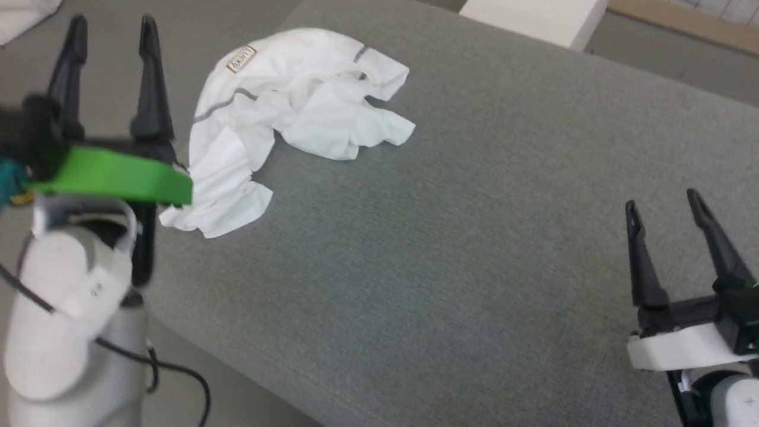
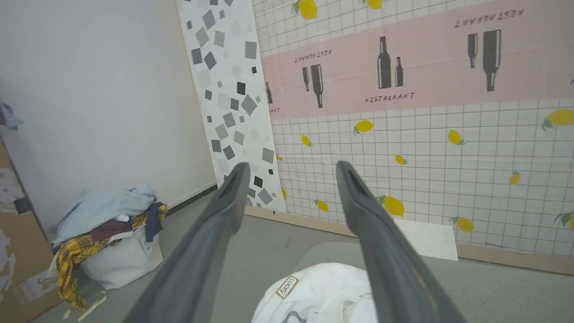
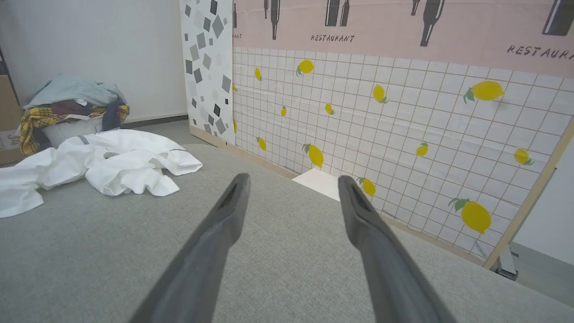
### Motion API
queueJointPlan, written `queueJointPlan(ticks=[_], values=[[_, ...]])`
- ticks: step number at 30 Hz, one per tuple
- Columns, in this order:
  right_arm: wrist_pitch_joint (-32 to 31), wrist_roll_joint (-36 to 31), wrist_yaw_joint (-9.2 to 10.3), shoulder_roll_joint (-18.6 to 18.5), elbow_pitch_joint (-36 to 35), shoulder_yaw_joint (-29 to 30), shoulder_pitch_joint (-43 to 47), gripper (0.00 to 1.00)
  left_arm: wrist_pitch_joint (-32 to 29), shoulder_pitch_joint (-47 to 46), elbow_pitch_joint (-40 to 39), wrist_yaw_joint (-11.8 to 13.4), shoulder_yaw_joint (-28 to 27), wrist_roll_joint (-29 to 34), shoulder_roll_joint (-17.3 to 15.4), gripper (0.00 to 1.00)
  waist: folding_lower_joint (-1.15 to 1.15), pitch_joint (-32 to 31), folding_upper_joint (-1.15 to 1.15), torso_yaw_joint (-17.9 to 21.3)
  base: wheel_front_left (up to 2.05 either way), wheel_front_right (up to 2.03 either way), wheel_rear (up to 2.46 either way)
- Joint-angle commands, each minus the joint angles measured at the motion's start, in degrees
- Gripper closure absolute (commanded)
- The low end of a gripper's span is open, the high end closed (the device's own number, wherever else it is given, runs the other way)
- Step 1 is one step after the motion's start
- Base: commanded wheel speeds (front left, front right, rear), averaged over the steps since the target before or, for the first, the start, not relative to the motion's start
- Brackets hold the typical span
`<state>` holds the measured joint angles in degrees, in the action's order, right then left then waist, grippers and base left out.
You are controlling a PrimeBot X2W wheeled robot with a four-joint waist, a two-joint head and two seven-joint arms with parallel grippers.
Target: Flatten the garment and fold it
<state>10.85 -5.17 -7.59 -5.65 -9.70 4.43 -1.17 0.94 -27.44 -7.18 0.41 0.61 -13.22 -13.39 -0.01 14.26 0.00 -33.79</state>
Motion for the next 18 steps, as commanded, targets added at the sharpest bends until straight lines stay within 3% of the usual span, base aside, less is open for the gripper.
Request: queueJointPlan(ticks=[1, 7, 18], values=[[-0.89, -0.15, 0.10, -1.07, -1.51, -0.31, -1.22, 0.00, -0.92, -2.83, 1.79, -0.88, -0.36, -0.85, -0.96, 0.00, 0.01, 6.47, 0.00, 2.47, 0.00, 0.00, 0.00], [-5.06, 1.58, 0.10, -5.46, -8.52, -2.01, -3.66, 0.00, -5.79, -12.79, 11.54, -2.33, -2.25, -4.72, -3.03, 0.00, 0.01, 12.65, 0.00, 5.05, 0.00, 0.00, 0.00], [-10.45, 4.21, 0.10, -9.64, -17.59, -2.59, -6.17, 0.00, -13.65, -17.85, 27.18, -2.94, -0.62, -4.14, -6.83, 0.00, 0.01, 20.89, 0.00, 9.38, 0.00, 0.00, 0.00]])
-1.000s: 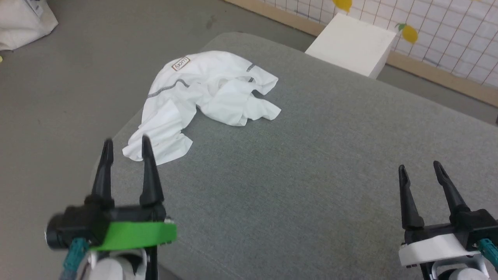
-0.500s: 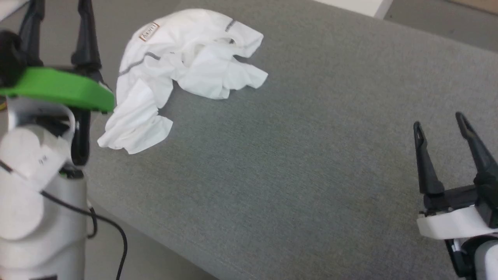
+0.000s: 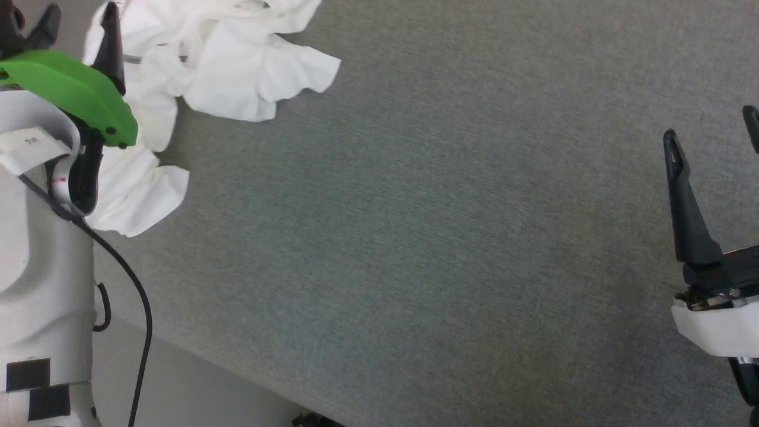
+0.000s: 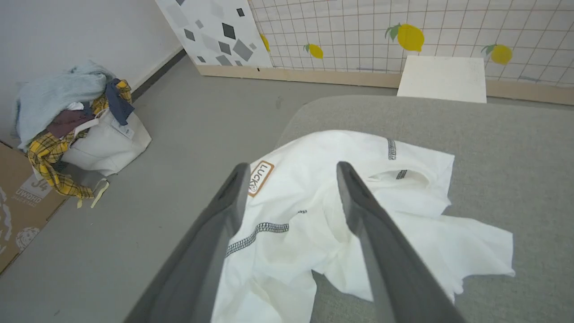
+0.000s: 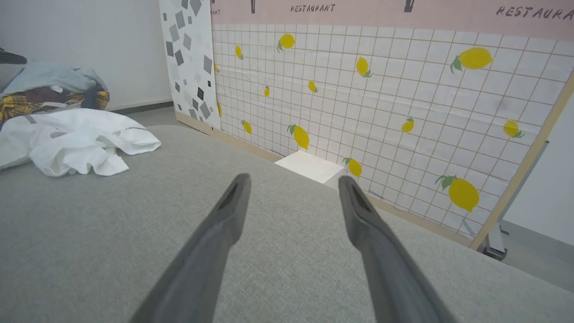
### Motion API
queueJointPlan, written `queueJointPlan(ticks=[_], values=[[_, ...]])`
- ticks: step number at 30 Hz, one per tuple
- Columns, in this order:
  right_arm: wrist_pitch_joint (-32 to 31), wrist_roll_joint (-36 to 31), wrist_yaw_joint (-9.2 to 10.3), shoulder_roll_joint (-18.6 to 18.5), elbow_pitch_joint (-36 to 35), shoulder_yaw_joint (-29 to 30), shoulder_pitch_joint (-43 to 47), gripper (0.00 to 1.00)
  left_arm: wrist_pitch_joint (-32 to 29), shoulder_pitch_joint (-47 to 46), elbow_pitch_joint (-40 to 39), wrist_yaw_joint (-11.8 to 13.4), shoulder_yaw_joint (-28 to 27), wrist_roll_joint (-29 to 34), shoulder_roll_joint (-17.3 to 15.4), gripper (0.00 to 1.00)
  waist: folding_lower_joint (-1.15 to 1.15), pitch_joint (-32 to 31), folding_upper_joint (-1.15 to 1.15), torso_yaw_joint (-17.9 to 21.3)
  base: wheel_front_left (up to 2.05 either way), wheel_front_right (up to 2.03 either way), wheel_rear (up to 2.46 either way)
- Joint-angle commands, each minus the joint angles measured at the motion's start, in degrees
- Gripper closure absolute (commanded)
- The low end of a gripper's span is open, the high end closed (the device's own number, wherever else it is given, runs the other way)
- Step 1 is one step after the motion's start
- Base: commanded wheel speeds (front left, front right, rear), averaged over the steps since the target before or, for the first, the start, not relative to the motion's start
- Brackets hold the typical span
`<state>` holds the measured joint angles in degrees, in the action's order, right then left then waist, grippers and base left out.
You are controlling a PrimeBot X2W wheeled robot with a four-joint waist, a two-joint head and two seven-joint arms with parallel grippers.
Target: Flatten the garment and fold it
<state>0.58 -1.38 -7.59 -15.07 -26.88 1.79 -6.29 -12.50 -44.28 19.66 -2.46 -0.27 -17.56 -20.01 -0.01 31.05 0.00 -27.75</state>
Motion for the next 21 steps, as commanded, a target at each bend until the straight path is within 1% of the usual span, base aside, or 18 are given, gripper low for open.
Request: queueJointPlan(ticks=[1, 8, 10, 11, 15, 16, 17, 19, 21], values=[[-0.50, 0.63, 0.10, -0.43, -0.80, 0.16, -1.16, 0.00, -0.84, -1.04, 1.41, -0.06, 0.44, 0.21, -0.28, 0.00, 0.01, 4.61, 0.00, 3.62, 0.00, 0.00, 0.00], [-1.83, 1.87, 0.10, -1.16, -2.45, 0.83, -1.64, 0.00, -4.49, -0.16, 9.22, 0.02, 0.98, -0.54, -0.72, 0.00, 0.01, 7.29, 0.00, 5.66, 0.00, 0.00, 0.00], [-1.87, 2.10, 0.10, -1.23, -2.47, 1.08, -1.61, 0.00, -4.77, 0.06, 11.07, -0.16, 1.02, -0.96, -0.64, 0.00, 0.01, 7.52, 0.00, 6.08, 0.00, 0.00, 0.00], [-1.86, 2.48, 0.10, -1.35, -2.37, 1.06, -1.59, 0.00, -4.76, 0.26, 13.57, -0.70, 1.43, -1.23, -0.71, 0.00, 0.01, 7.58, 0.00, 6.71, 0.00, 0.00, 0.00], [-1.88, 2.78, 0.10, -1.04, -2.09, 0.81, -1.77, 0.00, -3.65, 0.98, 16.66, -1.28, 2.15, -0.79, -1.55, 0.00, 0.01, 6.90, 0.00, 8.02, 0.00, 0.00, 0.00], [-1.94, 2.82, 0.10, -1.02, -2.12, 0.91, -1.69, 0.00, -3.25, 1.12, 17.47, -1.48, 2.49, -0.59, -1.70, 0.65, 0.01, 6.77, 0.00, 8.18, 0.00, 0.00, 0.00], [-2.01, 2.85, 0.10, -1.03, -2.18, 1.03, -1.61, 0.00, -2.93, 1.19, 18.10, -1.62, 2.61, -0.63, -1.73, 1.00, 0.01, 6.72, 0.00, 8.24, 0.00, 0.00, 0.00], [-2.14, 2.92, 0.10, -1.13, -2.25, 1.31, -1.44, 0.00, -2.25, 1.01, 19.25, -1.91, 2.53, -1.12, -1.68, 1.00, 0.01, 6.56, 0.00, 8.26, 0.00, 0.00, 0.00], [-2.04, 3.01, 0.10, -1.00, -2.00, 1.47, -1.36, 0.00, -0.61, 0.62, 19.76, -1.66, 2.23, -0.98, -2.34, 1.00, 0.01, 5.92, 0.00, 8.33, 0.00, 0.00, 0.00]])
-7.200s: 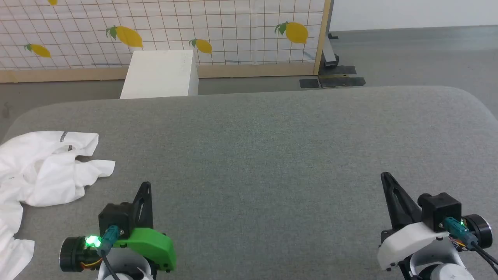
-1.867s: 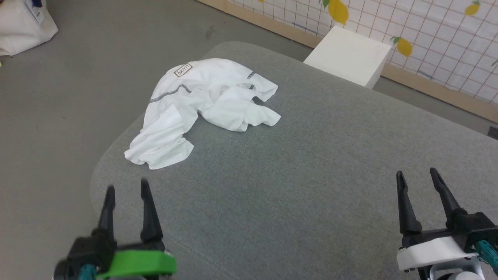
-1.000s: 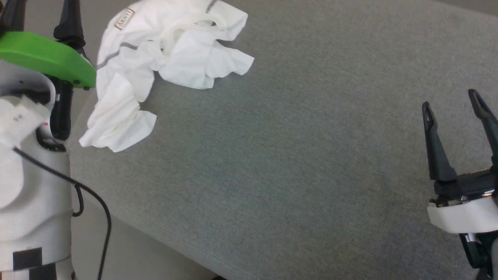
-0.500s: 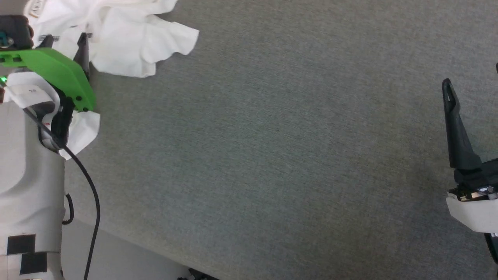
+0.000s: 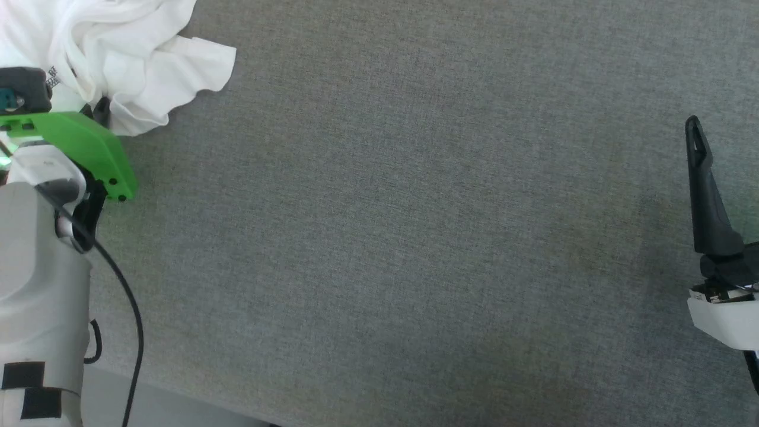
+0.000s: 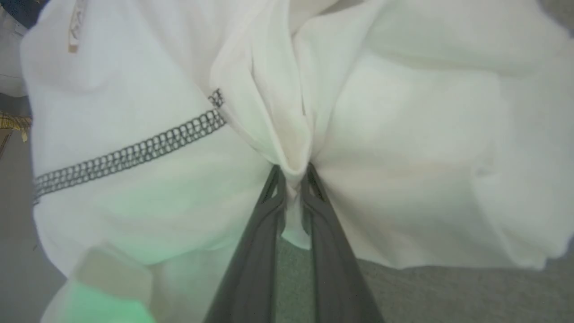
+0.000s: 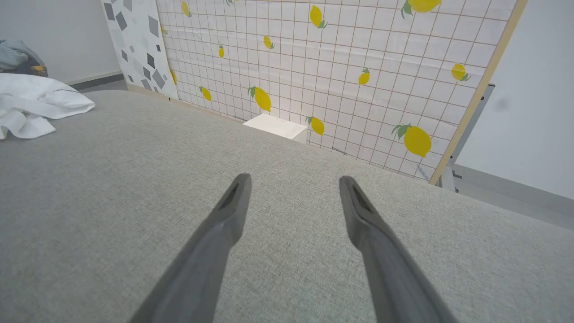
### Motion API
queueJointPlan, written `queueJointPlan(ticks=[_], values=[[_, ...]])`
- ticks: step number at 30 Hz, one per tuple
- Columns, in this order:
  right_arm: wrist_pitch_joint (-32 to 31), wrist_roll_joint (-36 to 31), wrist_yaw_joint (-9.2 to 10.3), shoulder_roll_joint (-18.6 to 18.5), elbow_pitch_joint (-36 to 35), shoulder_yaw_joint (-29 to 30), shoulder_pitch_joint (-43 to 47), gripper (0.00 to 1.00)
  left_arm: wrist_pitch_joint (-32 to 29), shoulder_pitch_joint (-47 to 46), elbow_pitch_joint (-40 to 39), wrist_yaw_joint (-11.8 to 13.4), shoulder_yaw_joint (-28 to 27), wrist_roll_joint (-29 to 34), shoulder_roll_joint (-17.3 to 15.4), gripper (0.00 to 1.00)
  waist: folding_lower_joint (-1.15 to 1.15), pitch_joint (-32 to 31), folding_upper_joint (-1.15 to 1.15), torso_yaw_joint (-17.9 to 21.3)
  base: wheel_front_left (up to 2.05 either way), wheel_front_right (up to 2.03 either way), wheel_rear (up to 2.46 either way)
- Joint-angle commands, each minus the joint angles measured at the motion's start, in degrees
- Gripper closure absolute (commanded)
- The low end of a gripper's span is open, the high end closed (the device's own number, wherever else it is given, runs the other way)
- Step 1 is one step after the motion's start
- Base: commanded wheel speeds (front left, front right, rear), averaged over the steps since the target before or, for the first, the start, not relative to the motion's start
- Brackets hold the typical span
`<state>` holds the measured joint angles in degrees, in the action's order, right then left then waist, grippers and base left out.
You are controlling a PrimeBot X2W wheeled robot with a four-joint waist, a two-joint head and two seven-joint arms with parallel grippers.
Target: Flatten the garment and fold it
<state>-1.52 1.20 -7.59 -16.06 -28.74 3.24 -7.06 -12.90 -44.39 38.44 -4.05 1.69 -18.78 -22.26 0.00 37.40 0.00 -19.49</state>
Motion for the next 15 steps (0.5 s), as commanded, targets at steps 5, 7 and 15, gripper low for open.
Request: queueJointPlan(ticks=[5, 7, 15], values=[[1.54, 0.86, 0.10, 1.48, 1.46, -0.76, -0.85, 0.00, 3.98, -0.49, 0.82, 1.14, -1.15, 0.72, -2.98, 1.00, 0.00, -3.13, 0.00, 0.25, 0.00, 0.00, 0.00], [3.23, 1.08, 0.10, 3.19, 3.69, -1.53, -1.32, 0.00, 6.47, -2.03, -1.31, 1.39, -2.20, 0.91, -5.61, 1.00, 0.00, -6.07, 0.00, 0.55, 0.00, 0.00, 0.00], [7.02, 0.98, 0.10, 7.64, 9.04, -1.34, -0.89, 0.00, 8.17, -5.74, -9.07, 1.66, -3.25, 1.57, -10.13, 1.00, 0.00, -13.68, 0.00, 1.73, 0.00, 0.00, 0.00]])
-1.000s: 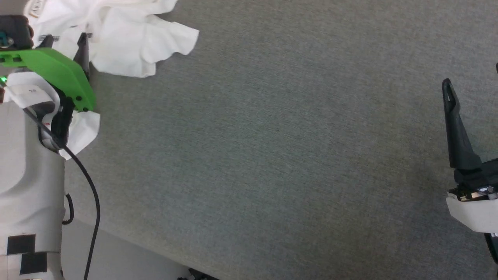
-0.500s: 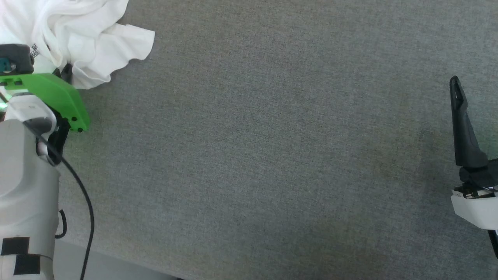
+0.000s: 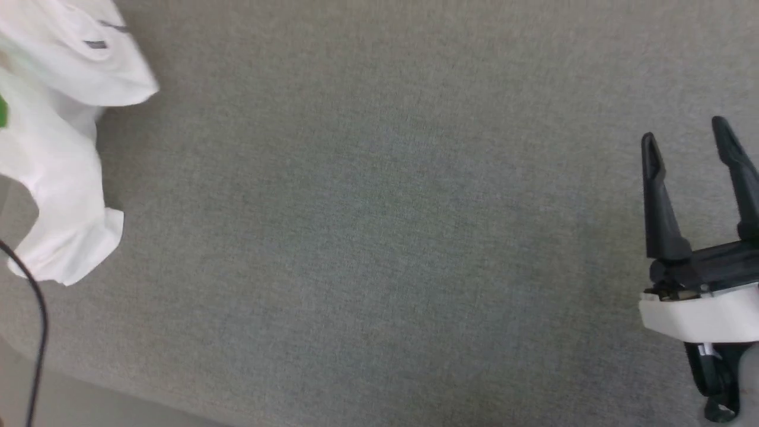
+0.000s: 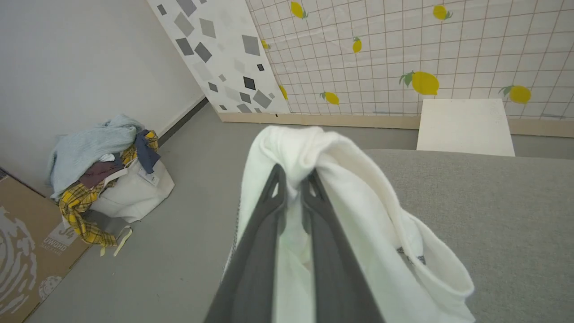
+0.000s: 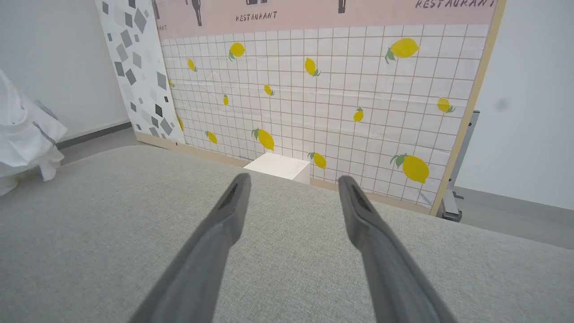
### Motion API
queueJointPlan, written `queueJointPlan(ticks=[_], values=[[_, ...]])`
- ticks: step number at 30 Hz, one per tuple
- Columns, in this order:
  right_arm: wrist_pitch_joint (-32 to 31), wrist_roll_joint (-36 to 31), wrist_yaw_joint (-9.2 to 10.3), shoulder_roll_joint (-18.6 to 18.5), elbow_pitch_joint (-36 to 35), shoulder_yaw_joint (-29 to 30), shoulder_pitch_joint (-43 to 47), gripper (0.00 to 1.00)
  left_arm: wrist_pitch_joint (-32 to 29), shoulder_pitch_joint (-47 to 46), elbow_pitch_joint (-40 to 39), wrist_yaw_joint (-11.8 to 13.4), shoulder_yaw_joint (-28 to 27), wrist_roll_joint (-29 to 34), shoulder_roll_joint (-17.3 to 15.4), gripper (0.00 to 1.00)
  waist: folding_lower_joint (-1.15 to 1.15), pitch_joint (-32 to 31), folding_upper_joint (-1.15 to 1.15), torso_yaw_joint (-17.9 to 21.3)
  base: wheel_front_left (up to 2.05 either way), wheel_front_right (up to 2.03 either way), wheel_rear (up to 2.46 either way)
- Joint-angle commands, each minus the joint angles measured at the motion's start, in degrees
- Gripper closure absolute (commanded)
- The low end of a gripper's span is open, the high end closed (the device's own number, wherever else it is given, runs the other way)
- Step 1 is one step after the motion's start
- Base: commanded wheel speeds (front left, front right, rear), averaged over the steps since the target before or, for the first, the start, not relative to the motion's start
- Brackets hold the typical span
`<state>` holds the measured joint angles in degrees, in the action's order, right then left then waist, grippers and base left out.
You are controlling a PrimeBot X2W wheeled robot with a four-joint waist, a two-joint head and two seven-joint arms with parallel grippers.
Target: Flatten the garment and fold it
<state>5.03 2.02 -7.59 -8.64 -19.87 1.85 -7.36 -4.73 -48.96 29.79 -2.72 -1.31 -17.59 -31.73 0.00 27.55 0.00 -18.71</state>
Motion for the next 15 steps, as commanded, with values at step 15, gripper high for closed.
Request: queueJointPlan(ticks=[15], values=[[6.88, 1.00, 0.10, 5.59, 9.55, 4.65, 2.72, 0.00, -11.97, -13.48, -21.00, 0.77, 1.43, -3.27, -0.31, 1.00, 0.00, -16.52, 0.00, 6.41, 0.00, 0.00, 0.00]])
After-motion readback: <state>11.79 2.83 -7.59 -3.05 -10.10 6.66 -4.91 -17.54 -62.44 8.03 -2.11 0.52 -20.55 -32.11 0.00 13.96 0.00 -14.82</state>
